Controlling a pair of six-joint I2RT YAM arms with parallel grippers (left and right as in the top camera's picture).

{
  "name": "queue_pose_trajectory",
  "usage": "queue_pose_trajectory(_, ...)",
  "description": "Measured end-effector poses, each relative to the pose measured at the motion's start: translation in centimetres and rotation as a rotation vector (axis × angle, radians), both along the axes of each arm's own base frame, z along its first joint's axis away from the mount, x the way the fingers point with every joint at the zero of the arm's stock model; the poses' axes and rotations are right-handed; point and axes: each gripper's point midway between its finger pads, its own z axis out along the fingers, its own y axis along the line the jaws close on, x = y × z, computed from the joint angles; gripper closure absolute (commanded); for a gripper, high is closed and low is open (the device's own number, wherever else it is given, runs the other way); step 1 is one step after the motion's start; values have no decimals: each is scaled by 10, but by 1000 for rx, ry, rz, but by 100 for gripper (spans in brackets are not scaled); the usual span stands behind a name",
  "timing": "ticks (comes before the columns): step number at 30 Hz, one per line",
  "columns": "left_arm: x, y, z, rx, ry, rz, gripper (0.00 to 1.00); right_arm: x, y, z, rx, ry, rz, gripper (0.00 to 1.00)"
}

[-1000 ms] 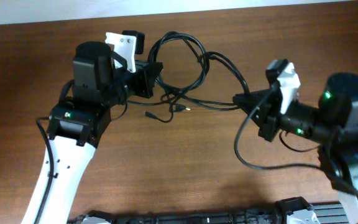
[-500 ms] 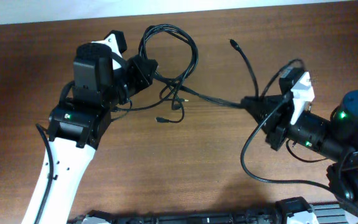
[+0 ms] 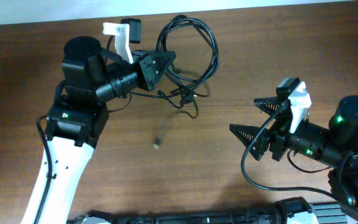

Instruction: Untangle cables

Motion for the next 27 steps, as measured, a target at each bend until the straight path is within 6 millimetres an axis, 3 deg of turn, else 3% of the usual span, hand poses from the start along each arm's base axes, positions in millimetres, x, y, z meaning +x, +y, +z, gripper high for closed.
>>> queue_pose_trajectory(8, -42, -57, 17, 55, -254, -241, 100, -1, 5, 9, 144, 131, -34, 1)
queue_pose_trajectory(12, -54, -70, 17, 72, -304, -295, 100, 5, 4, 15, 154, 106, -44, 1)
queue_pose_trajectory(13, -58, -73, 17, 73, -312, -311, 100, 10, 3, 12, 149, 117, -57, 5)
queue_pose_trajectory(15, -64, -77, 19, 64, -326, -346, 100, 19, 2, 6, 141, 142, -77, 30)
queue_pose_trajectory(16, -68, -78, 20, 55, -331, -366, 100, 23, 2, 3, 142, 156, -83, 48)
queue_pose_trajectory(17, -72, -79, 21, 45, -331, -392, 100, 29, 2, -1, 136, 170, -88, 79)
queue_pose_trajectory(18, -74, -80, 22, 41, -332, -401, 99, 32, 3, -3, 136, 178, -90, 96)
queue_pose_trajectory(20, -76, -80, 22, 37, -332, -416, 91, 38, 3, -4, 138, 184, -94, 96)
queue_pose_trajectory(24, -74, -79, 19, 52, -332, -401, 39, 39, 3, -3, 137, 176, -94, 96)
queue_pose_trajectory(27, -58, -71, -3, 128, -244, -296, 20, 40, 2, -4, 123, 163, -97, 96)
